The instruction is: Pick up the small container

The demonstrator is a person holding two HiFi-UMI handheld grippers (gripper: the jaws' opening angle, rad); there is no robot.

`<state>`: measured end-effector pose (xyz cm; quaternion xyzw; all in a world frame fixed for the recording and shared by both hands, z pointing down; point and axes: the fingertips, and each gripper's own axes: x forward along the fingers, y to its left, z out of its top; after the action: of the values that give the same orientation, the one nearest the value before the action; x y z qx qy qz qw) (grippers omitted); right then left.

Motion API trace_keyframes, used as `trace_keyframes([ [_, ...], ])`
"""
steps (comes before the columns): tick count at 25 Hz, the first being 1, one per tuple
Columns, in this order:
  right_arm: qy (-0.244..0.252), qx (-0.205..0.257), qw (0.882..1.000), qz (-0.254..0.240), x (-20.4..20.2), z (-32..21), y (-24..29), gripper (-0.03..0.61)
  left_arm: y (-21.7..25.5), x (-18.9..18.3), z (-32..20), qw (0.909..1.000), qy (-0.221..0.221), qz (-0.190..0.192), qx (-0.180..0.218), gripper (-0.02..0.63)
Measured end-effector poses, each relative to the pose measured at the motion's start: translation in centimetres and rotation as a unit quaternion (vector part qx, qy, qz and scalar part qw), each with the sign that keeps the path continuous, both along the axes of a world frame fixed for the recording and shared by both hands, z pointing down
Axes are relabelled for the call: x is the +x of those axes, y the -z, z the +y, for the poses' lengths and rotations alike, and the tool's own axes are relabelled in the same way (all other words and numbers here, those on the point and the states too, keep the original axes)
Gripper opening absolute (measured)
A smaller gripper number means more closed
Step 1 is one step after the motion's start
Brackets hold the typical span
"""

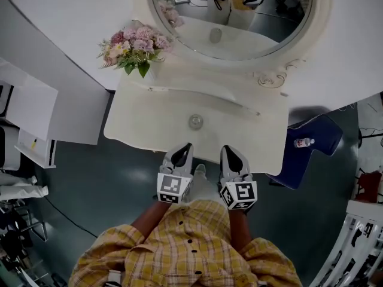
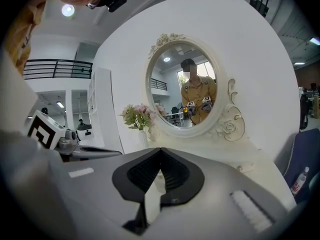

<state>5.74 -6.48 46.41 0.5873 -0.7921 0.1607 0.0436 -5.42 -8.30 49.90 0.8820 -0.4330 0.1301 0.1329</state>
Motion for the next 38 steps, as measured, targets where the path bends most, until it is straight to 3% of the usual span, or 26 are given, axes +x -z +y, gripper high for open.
trace_keyframes([
  [30,0.055,-0.045,0.997,-0.003,1.8,-5.1,-6.7,0.003,-10.3,1.9,-5.4,0.9942,0.047,-0.064,-0.072,0.0],
  [38,0.061,-0.053,0.997,-0.001,2.4,-5.8,-8.2,0.003,-12.9,2.1,-6.3,0.9915,0.059,-0.073,-0.09,0.079],
])
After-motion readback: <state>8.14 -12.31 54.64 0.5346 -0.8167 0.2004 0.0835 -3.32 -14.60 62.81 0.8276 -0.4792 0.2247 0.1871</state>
